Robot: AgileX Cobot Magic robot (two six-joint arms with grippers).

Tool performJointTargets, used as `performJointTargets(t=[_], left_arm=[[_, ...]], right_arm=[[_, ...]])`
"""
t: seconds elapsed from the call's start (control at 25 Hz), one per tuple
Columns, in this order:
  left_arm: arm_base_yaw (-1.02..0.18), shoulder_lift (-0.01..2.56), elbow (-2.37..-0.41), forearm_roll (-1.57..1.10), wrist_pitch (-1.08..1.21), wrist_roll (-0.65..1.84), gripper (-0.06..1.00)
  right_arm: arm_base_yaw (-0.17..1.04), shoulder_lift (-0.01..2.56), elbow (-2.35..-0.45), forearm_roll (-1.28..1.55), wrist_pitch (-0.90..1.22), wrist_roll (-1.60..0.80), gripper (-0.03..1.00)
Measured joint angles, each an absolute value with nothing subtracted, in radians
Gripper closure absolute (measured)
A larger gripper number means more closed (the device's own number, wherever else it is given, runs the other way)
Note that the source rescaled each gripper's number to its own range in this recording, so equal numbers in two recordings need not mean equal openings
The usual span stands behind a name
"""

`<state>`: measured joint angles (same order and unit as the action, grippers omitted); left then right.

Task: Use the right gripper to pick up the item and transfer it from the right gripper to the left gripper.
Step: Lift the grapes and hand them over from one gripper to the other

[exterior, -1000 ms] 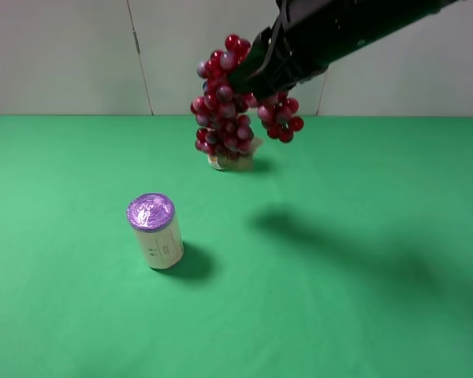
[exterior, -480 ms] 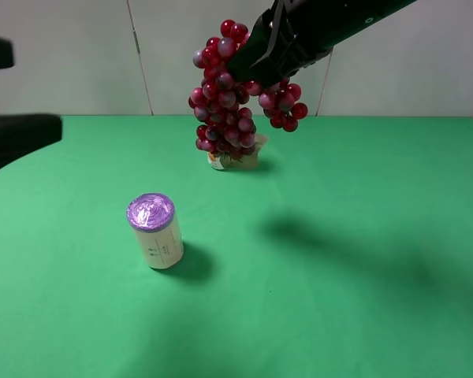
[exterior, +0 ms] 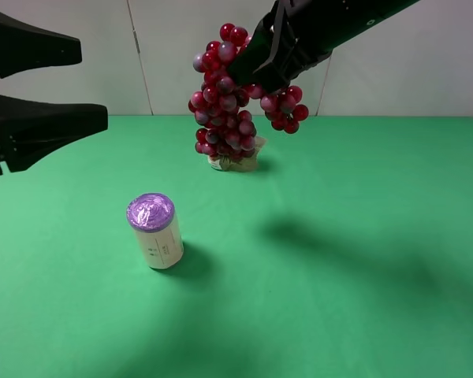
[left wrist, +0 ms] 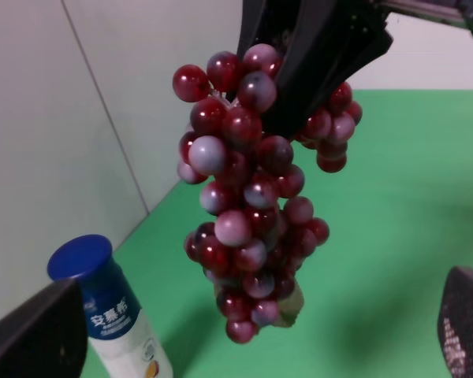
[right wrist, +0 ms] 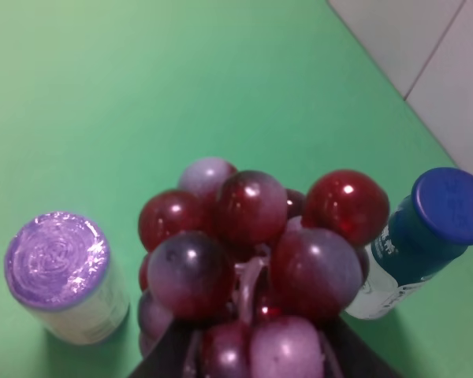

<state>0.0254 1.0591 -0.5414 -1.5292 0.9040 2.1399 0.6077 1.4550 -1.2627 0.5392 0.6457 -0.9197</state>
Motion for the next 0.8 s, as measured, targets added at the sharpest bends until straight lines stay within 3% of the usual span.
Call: performJointTargets(t=[0.8], left_arm=[[-0.189,1.372,-0.662,-1.609,0.924,2.331,0.09]], right_arm=[[0.608,1.455,-1.263,0.572,0.704,-0.974,0.97]])
